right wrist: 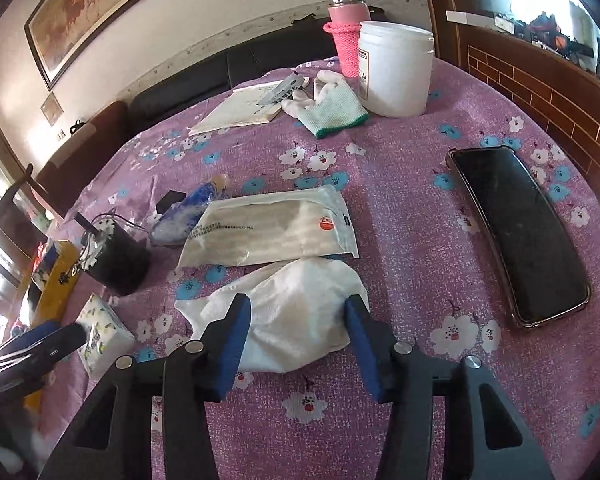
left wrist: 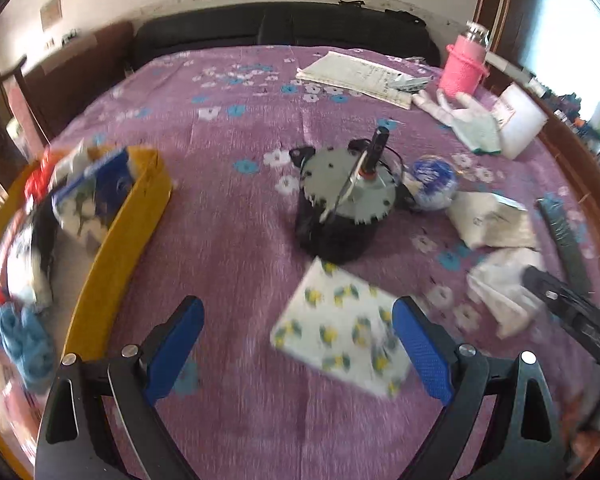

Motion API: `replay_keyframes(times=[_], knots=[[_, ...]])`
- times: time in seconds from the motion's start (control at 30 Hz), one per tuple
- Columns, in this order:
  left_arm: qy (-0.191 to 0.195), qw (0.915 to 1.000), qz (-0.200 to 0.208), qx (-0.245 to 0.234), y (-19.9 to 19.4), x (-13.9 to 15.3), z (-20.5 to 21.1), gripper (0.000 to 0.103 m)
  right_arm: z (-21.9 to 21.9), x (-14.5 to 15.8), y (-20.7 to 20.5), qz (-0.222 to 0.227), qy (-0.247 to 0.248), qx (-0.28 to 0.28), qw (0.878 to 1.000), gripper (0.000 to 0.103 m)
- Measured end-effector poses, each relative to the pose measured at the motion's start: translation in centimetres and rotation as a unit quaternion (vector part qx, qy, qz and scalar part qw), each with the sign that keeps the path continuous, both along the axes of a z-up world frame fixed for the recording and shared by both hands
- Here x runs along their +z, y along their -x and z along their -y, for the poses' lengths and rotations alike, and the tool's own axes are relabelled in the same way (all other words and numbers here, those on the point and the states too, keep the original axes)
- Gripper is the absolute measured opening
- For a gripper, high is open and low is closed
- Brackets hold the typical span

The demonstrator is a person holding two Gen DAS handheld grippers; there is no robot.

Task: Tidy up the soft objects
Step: 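Reach left gripper to floral tissue pack while right gripper reaches white cloth, then grasp the floral tissue pack with left while right grasps the white cloth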

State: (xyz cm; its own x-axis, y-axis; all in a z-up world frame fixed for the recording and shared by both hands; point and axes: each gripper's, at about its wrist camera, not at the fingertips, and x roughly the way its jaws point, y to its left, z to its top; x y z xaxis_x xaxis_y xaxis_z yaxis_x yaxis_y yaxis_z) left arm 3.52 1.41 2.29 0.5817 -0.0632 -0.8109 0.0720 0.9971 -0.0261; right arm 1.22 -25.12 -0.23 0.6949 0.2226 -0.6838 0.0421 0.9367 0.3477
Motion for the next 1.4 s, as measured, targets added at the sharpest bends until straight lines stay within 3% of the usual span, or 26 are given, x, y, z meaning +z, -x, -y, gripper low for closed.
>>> replay_keyframes(times=[0.13, 0.2, 0.23, 0.33, 0.4, 0.53, 0.6, 0.73, 0.93, 1.07, 1.17, 1.23, 1.33, 1.4], knots=[[-0.036, 0.9989, 0.020, -0.021, -1.0, -0.6, 1.7, 0.094, 0.1, 0.0, -0.2, -0.002, -0.004, 0.002, 1.000, 0.053], [-0.041, 0.9982, 0.012, -0.043, -0.8, -0.9, 2.4, 0.091, 0.3, 0.0, -0.2, -0.001, -0.017, 0.004, 1.000, 0.056], [-0.036, 0.9975, 0.001, -0.061, -0.4, -1.2, 2.7, 0.070, 0.5, 0.0, -0.2, -0.001, -0.028, 0.006, 1.000, 0.061], [-0.051, 0.9941, 0.001, -0.096, 1.1, -1.0, 3.5, 0.059, 1.0, -0.1, -0.1, -0.001, -0.054, 0.006, 0.999, 0.072], [-0.051, 0.9903, -0.009, -0.129, 2.8, -0.7, 3.8, 0.054, 1.2, -0.1, -0.1, -0.001, -0.061, 0.006, 0.998, 0.072], [-0.046, 0.9796, -0.022, -0.194, 6.7, -0.5, 3.3, 0.053, 1.0, -0.1, -0.1, 0.001, -0.062, 0.008, 0.998, 0.076], [-0.044, 0.9775, -0.019, -0.206, 8.2, -0.4, 2.8, 0.054, 0.8, -0.1, -0.3, 0.004, -0.057, 0.010, 0.998, 0.082], [-0.001, 0.9839, -0.015, -0.178, 9.5, 0.3, 0.4, 0.061, 0.3, 0.0, -0.4, 0.014, -0.052, 0.022, 0.998, 0.086], [0.057, 0.9902, -0.001, -0.128, 11.2, 1.5, -3.5, 0.069, -0.6, 0.2, 0.4, 0.028, -0.083, 0.077, 0.993, 0.087], [0.069, 0.9911, -0.009, -0.114, 12.2, 1.4, -5.4, 0.071, -3.1, -0.2, 2.2, -0.013, -0.081, 0.147, 0.986, 0.087], [0.075, 0.9904, -0.015, -0.115, 12.2, 1.0, -5.6, 0.072, -5.0, 0.2, 4.8, -0.043, -0.074, 0.226, 0.970, 0.087], [0.083, 0.9896, -0.019, -0.115, 11.9, 0.7, -5.3, 0.072, -4.5, 1.4, 5.7, -0.032, -0.061, 0.211, 0.975, 0.087], [0.097, 0.9879, -0.029, -0.117, 11.0, 0.3, -3.8, 0.073, -2.9, 2.5, 5.1, -0.023, -0.018, 0.139, 0.990, 0.089], [0.077, 0.9890, -0.026, -0.124, 10.6, 0.0, -2.2, 0.077, -2.3, 2.2, 4.3, -0.027, -0.009, 0.110, 0.993, 0.089]])
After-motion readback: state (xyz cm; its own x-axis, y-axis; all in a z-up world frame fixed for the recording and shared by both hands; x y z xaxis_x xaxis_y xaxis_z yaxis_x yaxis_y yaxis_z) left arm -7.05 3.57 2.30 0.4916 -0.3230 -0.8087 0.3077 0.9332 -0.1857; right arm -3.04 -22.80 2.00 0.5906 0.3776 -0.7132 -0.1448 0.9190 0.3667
